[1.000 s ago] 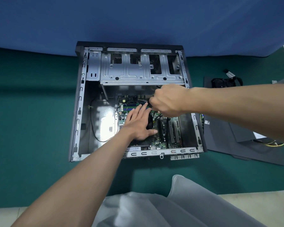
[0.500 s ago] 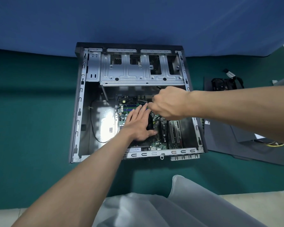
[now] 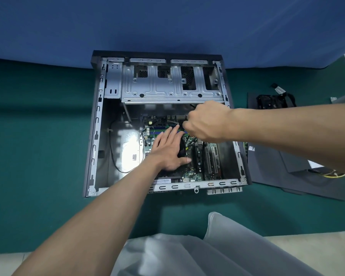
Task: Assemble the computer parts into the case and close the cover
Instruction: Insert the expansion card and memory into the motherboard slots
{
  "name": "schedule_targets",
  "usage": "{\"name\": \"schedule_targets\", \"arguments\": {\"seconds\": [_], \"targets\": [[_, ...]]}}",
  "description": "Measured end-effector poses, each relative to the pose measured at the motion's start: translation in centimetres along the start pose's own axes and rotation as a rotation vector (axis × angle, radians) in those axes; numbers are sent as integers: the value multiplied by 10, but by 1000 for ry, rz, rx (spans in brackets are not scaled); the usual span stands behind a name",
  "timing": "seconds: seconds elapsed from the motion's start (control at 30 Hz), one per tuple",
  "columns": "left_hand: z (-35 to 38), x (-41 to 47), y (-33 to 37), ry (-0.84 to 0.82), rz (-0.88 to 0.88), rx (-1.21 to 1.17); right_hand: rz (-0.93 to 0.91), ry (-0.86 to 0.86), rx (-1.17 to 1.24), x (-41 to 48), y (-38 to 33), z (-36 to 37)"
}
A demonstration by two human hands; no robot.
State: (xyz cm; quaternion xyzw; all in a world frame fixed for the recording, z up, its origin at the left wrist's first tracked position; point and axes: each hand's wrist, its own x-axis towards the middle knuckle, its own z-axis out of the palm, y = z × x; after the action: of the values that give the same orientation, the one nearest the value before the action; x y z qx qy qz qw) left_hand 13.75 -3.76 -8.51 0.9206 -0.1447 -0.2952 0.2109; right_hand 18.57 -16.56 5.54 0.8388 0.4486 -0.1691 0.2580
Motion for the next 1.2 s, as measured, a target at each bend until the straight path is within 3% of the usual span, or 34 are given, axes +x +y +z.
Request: {"name": "schedule_targets", "arguments": {"seconds": [0.1,0.2,0.27,0.33,0.4,0.53,0.6,0.67,0.77,0.83,0.9,0.97,1.07,1.13,1.2], "targets": [[-1,0,1,-1,-1,-2,53,22,118,1,-2,5],[-1,-1,0,-6,1,-11,515,-101,639,16,-1,5],[-2,-2,0,-3,3,-13,697,-205,874,21,6,3],[-2,-2,0,-1,5,-15,584,-280,844,18,11,2],[-2,-2,1,-3,6,-15,391,-308,632,10,8,-1],[-2,-2,2,0,0,-11,51,-53,47,-2,2,3],[-2,-1,2,0,1,-6,13,1,12,-5,2,5],[-2,-1,1,2,4,-4,179,-19,205,-3,1,5],[-2,-1,0,-4,5,-6,607,-184,784,11,1,4],[-1,-1,0,-2,7,-9,743,-286,1101,15,5,1],[-2,-2,0,-4,9,-12,607,-337,977,13,4,-5],[-1,-2,1,-7,3,-5,371,-326,622,9,-3,-8],[-2,-1,2,-3,-4,7,70,-92,7,4,-8,-6],[-2,-1,2,-6,-8,10,-94,39,-131,4,-5,-1],[-1,-1,1,-2,-5,12,-127,51,-87,4,-3,1]]}}
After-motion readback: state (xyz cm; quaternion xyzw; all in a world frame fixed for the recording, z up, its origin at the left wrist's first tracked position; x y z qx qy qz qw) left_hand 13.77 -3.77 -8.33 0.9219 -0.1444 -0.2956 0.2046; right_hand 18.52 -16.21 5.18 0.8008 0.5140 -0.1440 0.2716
